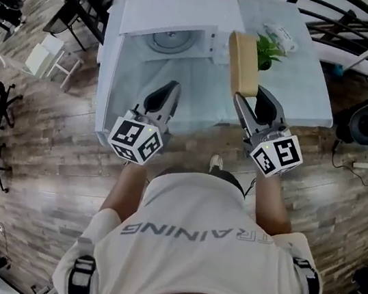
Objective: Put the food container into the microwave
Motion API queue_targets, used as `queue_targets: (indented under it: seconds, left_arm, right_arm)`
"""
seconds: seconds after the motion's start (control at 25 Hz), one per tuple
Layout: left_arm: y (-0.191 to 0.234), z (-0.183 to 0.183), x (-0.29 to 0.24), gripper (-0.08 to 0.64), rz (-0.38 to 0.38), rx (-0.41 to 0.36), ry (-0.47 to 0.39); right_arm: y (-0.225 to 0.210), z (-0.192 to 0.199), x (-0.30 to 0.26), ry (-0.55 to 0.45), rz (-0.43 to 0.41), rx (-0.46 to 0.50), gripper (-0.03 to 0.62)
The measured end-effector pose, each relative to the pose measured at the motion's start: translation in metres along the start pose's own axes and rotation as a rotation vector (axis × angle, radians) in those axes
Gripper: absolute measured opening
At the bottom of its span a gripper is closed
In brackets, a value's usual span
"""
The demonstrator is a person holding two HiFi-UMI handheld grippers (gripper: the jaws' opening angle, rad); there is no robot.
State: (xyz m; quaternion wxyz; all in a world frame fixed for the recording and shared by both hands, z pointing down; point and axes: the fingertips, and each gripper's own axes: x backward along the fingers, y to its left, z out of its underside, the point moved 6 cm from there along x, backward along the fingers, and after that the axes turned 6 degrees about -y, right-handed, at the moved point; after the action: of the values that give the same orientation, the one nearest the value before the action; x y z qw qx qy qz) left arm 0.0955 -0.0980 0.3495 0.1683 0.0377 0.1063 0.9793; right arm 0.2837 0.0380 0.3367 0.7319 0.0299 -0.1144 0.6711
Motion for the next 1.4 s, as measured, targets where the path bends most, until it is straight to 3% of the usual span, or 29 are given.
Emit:
queue_targets:
  seconds: [0.44, 0.84, 1.0, 1.4]
  left_arm:
    - [0.001, 0.011, -0.030, 0.048, -0.258, -0.015, -0.031]
    - [0.002, 0.018, -0.004, 0.048, -0.433, -0.023, -0.018]
    - [0.011, 0.020, 0.004, 0.048, -0.461, -0.012, -0.016]
    - [0.040, 0.031, 0.010, 0.048, -0.468, 0.014, -0.004]
  right_arm:
    - [-0.063, 0.018, -0.049, 0.035, -0.264, -0.082, 0.212]
    - [-0.050, 0.053, -0.080, 0.089, -0.450, -0.203, 0.212]
    - [-0.038, 0.078, -0.096, 0.150, -0.473, -0.281, 0.212]
    - [-0.028, 0.155, -0.138, 0.293, -0.434, -0.387, 0.212]
